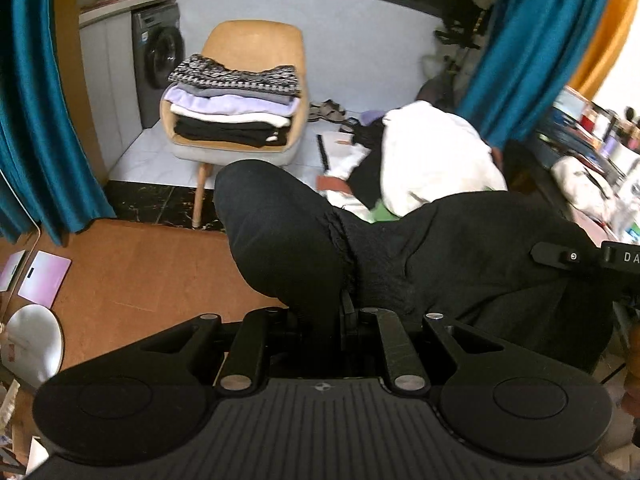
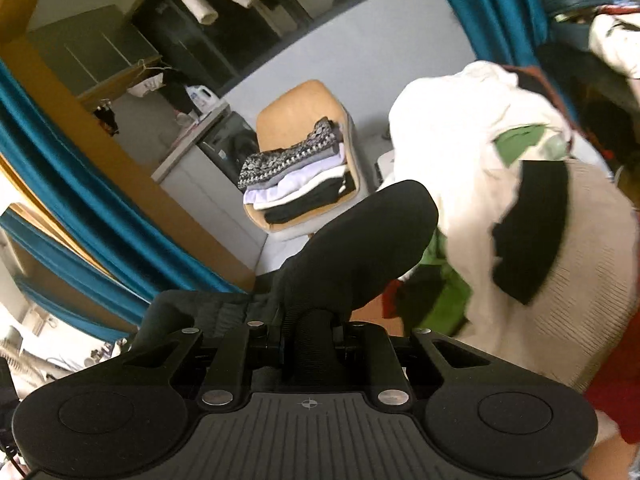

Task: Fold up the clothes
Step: 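Carry the folded trousers with both grippers toward the wooden chair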

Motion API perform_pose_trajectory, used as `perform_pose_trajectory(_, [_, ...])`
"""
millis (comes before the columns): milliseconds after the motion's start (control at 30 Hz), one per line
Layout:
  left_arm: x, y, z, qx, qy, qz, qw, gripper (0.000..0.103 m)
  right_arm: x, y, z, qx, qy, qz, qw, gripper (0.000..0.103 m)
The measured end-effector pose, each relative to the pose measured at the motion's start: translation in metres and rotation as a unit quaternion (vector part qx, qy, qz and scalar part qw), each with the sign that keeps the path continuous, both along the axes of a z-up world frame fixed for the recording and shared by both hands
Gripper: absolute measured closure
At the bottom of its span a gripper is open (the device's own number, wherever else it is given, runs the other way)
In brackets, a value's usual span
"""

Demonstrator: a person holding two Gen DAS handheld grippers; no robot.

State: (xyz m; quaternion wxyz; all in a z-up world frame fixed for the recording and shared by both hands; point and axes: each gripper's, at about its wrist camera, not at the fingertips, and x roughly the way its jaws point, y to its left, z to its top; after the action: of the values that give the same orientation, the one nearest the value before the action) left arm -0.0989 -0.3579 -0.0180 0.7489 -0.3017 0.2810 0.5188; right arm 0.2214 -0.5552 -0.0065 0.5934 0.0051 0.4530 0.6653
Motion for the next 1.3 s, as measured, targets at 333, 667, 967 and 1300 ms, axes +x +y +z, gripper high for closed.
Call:
perform_pose_trajectory(333, [-0.02,0.119,-0.01,-0.004,-0.018,-0.004,0.9998,0.088,-0.003,0.142,-0.002,-0.004,-0.022,0.009,1.0,0.089])
perform_pose_trajectory(667, [-0.069,0.302,-0.044,-0.031,-0.048,-0.088,0.9945,0.089,-0.054,0.292,-0.029,-0.027,-0.045,-0.05,0.997,0.088])
perform_pose_trajectory(967, [-0.115,0.457,-0.042,-0.051,-0.02,-0.15,0.9872,0.09,-0.121,0.433,-0.047,-0.07,-0.019,-0.142,0.987,0.09])
perform_pose_trajectory(1300, [-0.155,0.569,-0.038,-0.047,-0.046,-0.122,0.9904,0.089,-0.155,0.549,-0.035,-0.041,-0.035,-0.14,0.989,0.09])
